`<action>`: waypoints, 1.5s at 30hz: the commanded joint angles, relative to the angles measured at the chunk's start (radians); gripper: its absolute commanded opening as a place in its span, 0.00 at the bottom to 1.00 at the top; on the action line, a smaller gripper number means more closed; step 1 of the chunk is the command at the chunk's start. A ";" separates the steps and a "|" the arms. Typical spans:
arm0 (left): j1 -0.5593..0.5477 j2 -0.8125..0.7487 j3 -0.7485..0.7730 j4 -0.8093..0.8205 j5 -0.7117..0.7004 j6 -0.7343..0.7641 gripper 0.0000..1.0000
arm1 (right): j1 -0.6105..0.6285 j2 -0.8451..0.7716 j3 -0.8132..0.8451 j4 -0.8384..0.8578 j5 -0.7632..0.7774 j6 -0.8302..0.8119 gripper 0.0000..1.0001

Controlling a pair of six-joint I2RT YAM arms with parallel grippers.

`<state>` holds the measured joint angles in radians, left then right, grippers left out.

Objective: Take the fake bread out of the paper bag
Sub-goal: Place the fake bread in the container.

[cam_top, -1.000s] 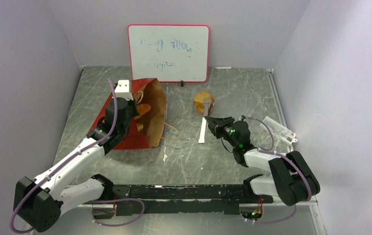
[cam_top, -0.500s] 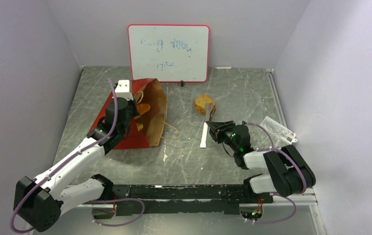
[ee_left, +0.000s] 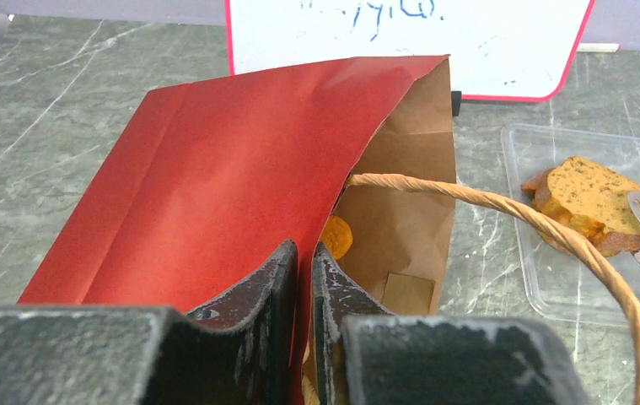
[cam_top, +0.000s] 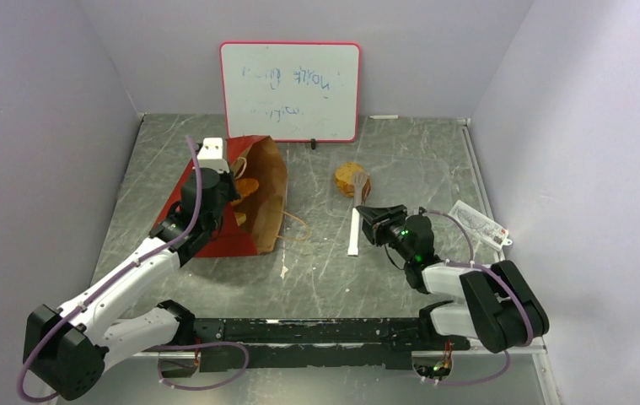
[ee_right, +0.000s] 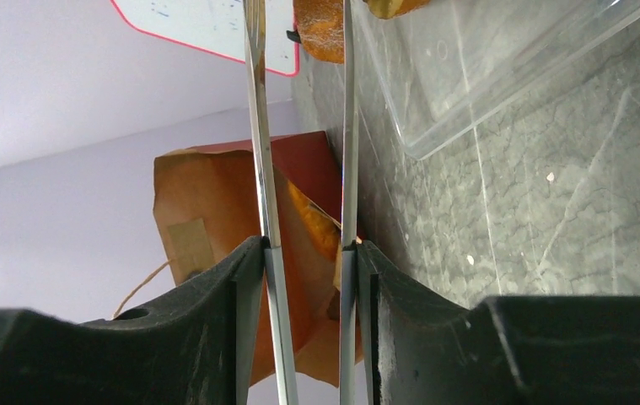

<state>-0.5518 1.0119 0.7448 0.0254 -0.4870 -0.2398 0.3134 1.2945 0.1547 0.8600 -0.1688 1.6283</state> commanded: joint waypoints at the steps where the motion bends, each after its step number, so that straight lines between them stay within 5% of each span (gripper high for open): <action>1: -0.005 -0.025 0.010 0.013 0.007 0.003 0.07 | -0.011 -0.063 -0.002 -0.061 -0.006 -0.024 0.41; 45: -0.005 -0.048 0.003 -0.005 0.007 0.001 0.07 | -0.022 -0.295 -0.023 -0.378 0.065 -0.073 0.41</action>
<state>-0.5518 0.9691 0.7448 -0.0029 -0.4858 -0.2398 0.3019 1.0229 0.1364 0.4915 -0.1169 1.5578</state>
